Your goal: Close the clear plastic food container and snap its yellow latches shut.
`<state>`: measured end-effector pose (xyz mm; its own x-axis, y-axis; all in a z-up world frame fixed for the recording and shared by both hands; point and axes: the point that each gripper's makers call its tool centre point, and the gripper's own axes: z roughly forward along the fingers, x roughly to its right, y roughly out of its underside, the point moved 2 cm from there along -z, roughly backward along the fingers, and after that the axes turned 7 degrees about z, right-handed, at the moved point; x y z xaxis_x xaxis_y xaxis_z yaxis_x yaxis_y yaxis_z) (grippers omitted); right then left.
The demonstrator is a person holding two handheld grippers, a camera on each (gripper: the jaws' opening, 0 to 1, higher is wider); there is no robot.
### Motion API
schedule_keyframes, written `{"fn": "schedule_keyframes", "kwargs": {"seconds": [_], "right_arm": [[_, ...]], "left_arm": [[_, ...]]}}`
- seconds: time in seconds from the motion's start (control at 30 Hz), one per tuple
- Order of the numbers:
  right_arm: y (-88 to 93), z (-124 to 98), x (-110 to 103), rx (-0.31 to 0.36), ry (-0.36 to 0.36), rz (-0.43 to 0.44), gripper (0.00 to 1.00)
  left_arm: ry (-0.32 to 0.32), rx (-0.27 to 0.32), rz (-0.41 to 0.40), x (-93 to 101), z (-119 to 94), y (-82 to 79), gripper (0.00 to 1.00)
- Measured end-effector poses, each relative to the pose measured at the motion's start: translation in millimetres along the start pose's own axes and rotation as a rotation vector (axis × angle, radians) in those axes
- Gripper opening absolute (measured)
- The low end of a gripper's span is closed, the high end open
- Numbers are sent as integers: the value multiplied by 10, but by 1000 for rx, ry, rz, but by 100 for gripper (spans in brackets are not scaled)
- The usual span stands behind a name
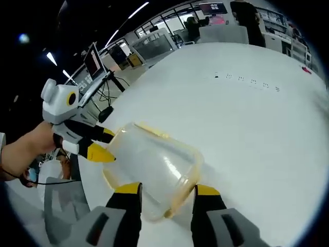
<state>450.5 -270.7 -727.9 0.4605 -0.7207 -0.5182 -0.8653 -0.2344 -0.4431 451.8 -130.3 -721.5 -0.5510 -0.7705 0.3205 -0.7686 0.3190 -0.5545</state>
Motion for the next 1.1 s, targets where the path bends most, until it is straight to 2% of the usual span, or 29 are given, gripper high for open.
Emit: {"fn": "schedule_keyframes", "kwargs": {"seconds": [0.07,0.1,0.53,0.67,0.77,0.83,1.1], "right_arm": [[-25,-2,11,19,3,-10,36],[-20,-5,10,18,4,-8,37],[-16,-23,19,39,34,18,39],[-1,-28,11,67,38,29,40],[-6,-27,6,85,41,11,41],[-3,-29,-8,74,44,-37,43],[-4,-59,1,36,52,-88,42]], "left_arm": [[-1,0,20,8,-8,13,35],[1,-20,11,-3,-15,37,35],[2,-22,33,-14,7,-14,36],[8,-22,34,-19,7,-18,37],[5,-16,45,-21,3,-26,38],[3,-15,43,-27,5,-33,38],[9,-1,28,-52,-29,-54,37]]}}
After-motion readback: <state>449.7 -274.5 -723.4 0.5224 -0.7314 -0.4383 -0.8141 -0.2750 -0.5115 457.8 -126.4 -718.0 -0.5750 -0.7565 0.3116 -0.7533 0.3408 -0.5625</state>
